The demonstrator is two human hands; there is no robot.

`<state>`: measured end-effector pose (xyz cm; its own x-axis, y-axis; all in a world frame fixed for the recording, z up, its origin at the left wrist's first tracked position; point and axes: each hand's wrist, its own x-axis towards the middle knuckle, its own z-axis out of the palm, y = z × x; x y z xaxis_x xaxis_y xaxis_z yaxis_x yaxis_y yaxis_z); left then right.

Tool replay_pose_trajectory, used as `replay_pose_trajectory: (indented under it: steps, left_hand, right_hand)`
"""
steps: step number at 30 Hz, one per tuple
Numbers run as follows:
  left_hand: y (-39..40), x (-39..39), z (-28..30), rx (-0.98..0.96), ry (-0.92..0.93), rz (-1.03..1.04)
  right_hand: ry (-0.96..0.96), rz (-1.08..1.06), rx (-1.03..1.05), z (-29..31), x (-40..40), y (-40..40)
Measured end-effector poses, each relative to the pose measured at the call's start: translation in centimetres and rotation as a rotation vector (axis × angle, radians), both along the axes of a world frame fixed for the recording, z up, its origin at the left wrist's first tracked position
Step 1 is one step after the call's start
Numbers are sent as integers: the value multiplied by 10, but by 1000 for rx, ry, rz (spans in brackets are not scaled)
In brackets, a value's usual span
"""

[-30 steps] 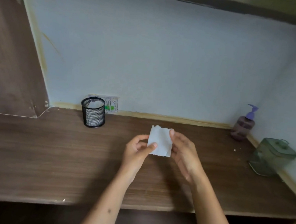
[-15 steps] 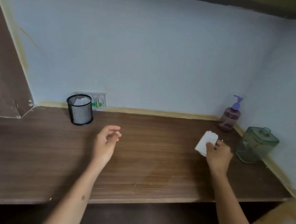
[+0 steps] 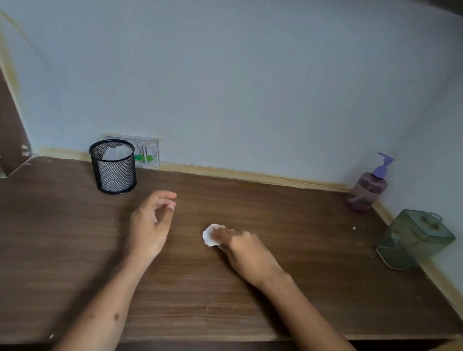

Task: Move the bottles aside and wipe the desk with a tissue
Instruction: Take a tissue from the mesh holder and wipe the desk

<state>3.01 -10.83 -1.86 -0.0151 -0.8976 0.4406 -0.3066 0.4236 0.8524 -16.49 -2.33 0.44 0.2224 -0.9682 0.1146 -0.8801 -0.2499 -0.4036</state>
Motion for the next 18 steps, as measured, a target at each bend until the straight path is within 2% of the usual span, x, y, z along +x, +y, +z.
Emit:
replay_pose_trajectory:
  steps: [4,8,12,14,18]
  left_hand:
    - [-1,3,-2,-12,-16,19]
    - [-1,2,-3,-12,-40,22]
    - [-2,-1,-4,-21,-66,7]
    - [-2,-3,-5,-17,-77,12]
    - [-2,-2,-6,-4,-93,61]
  right_hand:
    - [20,-126,9,-2,-21,-5]
    - [259,-465,16,1,-65,-10]
    - [235,-786,54,16,-98,-14]
    - [206,-846,52,17,-103,-25]
    - [193,-793,37,1,-98,-75]
